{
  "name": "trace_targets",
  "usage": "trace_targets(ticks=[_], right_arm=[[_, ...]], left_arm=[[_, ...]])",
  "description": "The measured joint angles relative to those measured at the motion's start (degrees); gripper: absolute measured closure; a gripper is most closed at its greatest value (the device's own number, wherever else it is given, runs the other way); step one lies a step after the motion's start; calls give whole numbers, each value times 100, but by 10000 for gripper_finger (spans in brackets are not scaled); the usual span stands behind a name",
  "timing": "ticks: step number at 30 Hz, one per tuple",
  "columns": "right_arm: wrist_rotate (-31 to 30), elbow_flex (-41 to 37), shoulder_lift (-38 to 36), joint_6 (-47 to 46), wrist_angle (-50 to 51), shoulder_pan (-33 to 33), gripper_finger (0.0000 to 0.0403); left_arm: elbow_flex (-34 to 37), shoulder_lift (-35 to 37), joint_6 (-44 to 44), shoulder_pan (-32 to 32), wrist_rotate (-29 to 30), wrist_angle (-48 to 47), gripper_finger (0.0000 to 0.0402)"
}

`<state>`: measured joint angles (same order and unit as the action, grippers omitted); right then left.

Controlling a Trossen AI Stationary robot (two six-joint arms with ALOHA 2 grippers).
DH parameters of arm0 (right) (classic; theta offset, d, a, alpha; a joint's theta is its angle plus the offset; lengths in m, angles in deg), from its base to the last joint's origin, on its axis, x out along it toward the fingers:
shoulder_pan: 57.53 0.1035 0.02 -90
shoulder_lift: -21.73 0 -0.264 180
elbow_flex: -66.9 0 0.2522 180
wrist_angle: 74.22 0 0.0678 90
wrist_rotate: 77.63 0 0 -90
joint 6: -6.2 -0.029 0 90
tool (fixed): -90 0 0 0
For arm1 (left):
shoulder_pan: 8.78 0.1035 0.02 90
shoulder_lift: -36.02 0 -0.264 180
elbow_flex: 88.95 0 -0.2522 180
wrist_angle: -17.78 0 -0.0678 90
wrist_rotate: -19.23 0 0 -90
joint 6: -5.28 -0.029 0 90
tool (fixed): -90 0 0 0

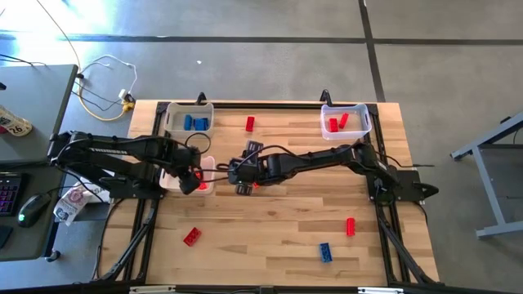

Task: Sort & place blocks by color
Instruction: Put the red game piece into the transparent bin

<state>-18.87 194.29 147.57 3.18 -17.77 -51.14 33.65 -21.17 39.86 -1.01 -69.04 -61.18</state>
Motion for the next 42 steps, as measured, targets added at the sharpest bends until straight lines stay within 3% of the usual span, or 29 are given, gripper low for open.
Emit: trace_targets(ticks=[9,20,34,42], right_arm=[[0,0,0,-158,122,2,197],[0,0,2,-468,497,2,197],[-2,0,2,-604,493,-6,197],[-2,0,4,-601,501,-15,197]], left_arm=[[-170,0,485,-319,-629,96,207],[-500,0,2014,-1672,-625,138,206],[-502,-32,4660,-3609,155,243,207],[-502,-522,5527,-4287,353,659,207]])
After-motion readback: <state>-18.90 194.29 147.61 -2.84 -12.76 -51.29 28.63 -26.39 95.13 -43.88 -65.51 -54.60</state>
